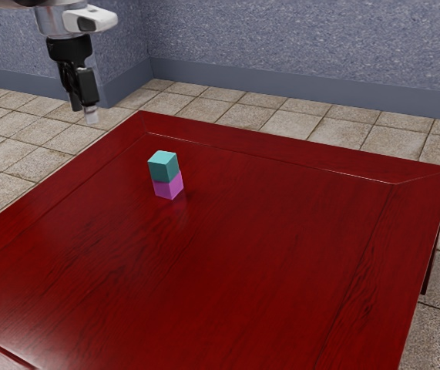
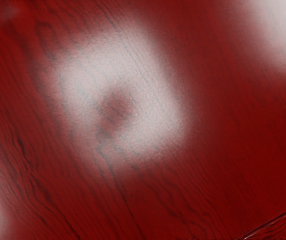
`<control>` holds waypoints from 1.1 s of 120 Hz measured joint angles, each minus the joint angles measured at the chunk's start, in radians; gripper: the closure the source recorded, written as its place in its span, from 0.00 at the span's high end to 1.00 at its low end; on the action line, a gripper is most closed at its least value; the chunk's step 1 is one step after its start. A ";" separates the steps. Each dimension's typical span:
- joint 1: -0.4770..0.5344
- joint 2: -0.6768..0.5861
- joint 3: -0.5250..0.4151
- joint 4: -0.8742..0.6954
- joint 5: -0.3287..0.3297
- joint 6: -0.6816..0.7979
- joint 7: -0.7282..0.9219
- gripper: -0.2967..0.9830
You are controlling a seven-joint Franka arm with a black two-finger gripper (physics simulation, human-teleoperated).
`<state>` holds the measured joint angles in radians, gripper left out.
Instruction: Pick up the blue block with one arm, and put the blue block on the table with one arm
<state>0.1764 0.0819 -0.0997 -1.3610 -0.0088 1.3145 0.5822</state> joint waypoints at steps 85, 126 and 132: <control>0.031 0.439 0.170 0.283 0.066 0.220 -0.310 0.77; 0.057 0.659 0.194 0.351 -0.059 0.515 -0.422 0.77; 0.061 0.714 0.192 0.412 -0.068 0.551 -0.433 0.77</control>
<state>0.2378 0.7959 0.0923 -0.9493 -0.0765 1.8654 0.1492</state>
